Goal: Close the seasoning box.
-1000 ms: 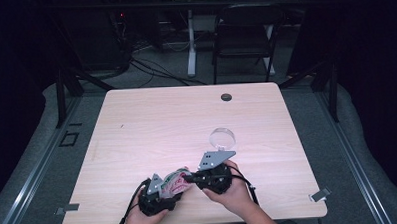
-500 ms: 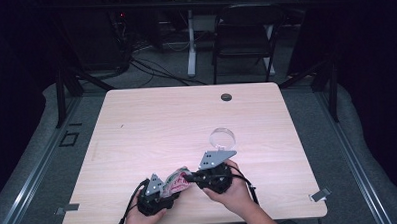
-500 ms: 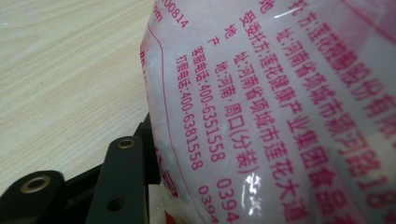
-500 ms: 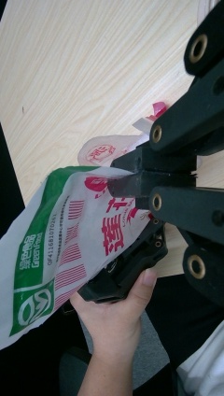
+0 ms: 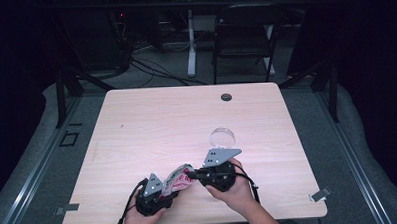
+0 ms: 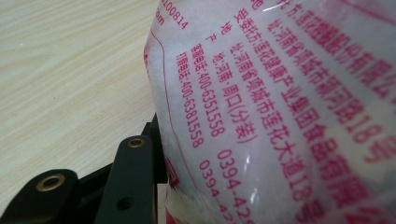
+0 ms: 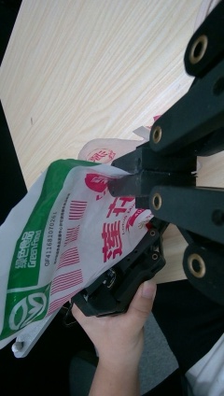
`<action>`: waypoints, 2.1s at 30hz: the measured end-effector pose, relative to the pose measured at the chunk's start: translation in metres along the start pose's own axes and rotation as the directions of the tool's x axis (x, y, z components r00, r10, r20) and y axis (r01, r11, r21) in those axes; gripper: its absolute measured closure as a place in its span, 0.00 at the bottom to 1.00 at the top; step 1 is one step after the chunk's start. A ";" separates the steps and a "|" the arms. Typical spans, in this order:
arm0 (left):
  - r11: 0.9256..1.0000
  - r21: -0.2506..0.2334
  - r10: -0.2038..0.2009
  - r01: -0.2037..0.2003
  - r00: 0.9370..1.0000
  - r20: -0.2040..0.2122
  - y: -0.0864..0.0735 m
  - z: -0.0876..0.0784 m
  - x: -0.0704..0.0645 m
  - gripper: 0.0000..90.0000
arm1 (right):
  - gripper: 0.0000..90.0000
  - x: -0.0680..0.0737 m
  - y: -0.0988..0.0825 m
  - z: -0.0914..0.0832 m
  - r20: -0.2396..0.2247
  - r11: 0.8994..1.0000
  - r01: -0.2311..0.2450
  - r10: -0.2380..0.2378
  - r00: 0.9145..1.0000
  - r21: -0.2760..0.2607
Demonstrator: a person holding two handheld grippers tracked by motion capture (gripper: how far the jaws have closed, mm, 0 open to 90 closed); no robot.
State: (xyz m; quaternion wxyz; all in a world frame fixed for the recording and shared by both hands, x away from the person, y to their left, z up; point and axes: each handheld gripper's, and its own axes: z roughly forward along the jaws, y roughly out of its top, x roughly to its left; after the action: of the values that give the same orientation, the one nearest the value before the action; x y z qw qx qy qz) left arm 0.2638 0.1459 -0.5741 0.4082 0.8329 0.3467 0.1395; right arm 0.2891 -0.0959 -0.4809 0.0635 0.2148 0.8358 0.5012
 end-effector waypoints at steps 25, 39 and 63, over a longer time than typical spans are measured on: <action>0.999 0.021 0.044 -0.042 0.994 -0.095 0.017 -0.006 0.010 0.67 | 0.77 -0.002 -0.002 -0.018 0.028 0.997 -0.023 0.025 0.999 -0.072; 1.000 -0.017 0.009 -0.011 0.993 -0.119 0.034 0.001 0.028 0.67 | 0.59 -0.011 -0.017 -0.050 0.175 0.990 -0.045 0.067 0.982 -0.130; 0.985 -0.052 0.159 -0.165 0.982 -0.098 0.117 0.039 0.034 0.67 | 0.60 -0.054 0.018 -0.075 0.239 0.993 -0.099 0.112 0.965 -0.066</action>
State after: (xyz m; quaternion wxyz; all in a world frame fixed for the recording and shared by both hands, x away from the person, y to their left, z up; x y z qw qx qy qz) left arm 0.3631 0.0965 -0.5094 0.4034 0.8384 0.2922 0.2215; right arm 0.3184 -0.1723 -0.4345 0.1439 0.3165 0.7957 0.4960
